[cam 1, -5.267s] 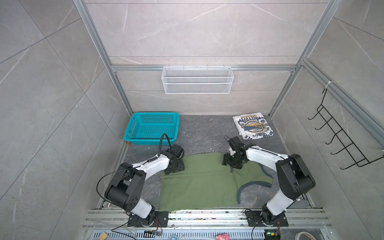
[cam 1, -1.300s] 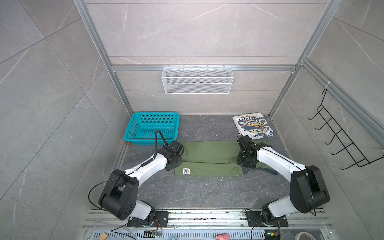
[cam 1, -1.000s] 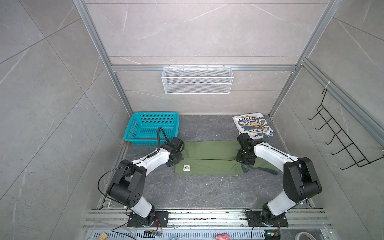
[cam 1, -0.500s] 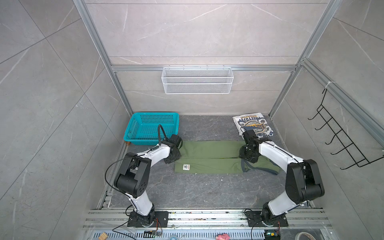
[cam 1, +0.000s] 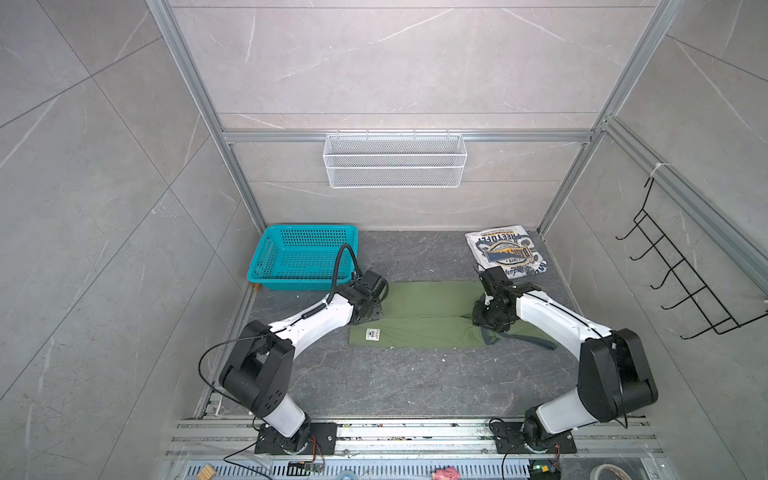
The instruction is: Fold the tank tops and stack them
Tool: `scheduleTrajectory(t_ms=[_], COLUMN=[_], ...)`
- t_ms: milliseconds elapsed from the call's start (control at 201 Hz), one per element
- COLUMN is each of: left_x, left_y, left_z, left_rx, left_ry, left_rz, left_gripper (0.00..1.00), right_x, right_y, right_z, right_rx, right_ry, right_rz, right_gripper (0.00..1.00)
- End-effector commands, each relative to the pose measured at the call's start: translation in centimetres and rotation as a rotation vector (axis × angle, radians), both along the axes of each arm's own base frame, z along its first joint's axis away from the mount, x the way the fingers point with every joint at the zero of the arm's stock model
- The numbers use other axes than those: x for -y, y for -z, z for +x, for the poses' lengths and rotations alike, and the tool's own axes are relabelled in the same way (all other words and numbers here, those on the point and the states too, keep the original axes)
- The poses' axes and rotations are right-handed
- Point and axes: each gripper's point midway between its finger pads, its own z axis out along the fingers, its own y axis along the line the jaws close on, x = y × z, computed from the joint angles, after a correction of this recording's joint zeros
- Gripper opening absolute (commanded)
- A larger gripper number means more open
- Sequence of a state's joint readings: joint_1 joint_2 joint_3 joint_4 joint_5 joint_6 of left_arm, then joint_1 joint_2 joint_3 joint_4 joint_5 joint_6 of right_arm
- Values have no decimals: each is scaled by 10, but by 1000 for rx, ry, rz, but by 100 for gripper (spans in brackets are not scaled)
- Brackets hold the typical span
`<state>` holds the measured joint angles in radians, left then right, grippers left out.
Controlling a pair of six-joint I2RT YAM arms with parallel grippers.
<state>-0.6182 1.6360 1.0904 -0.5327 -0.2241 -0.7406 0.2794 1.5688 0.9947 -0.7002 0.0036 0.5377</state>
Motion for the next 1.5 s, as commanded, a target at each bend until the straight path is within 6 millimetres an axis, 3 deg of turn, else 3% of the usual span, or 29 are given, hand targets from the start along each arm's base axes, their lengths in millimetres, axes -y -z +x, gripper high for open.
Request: scheduleTrajectory(t_ms=[0, 169, 408, 657, 762, 866, 986, 1120, 1235, 1349, 1494], left_x=[11, 2, -26, -52, -56, -51, -40, -28, 4, 38, 59], left_y=[13, 38, 52, 56, 57, 50, 24, -16, -38, -33, -3], left_z=[8, 14, 26, 28, 29, 31, 34, 32, 26, 22, 24], left_rx=[-31, -87, -108, -130, -134, -122, -63, 14, 72, 58, 9], left_ry=[33, 0, -84, -155, -166, -146, -103, -48, 43, 126, 161], left_rz=[-13, 33, 62, 88, 80, 59, 54, 87, 60, 29, -8], left_gripper=[40, 37, 34, 34, 35, 38, 45, 54, 57, 58, 58], right_x=[5, 0, -6, 10, 10, 5, 4, 20, 45, 74, 113], right_y=[7, 12, 2, -6, 5, 16, 20, -7, -30, -42, -32], right_z=[14, 27, 47, 62, 69, 77, 79, 73, 59, 40, 9], right_rx=[-2, -4, 32, 56, 41, 21, -8, 17, 46, 65, 21], right_ry=[6, -1, -5, 29, 20, 9, 10, 50, 127, 224, 386], right_rz=[-50, -47, -23, -58, -61, -48, -36, -20, 28, 54, 74], right_gripper=[43, 37, 8, 6, 6, 9, 20, 43, 52, 53, 53])
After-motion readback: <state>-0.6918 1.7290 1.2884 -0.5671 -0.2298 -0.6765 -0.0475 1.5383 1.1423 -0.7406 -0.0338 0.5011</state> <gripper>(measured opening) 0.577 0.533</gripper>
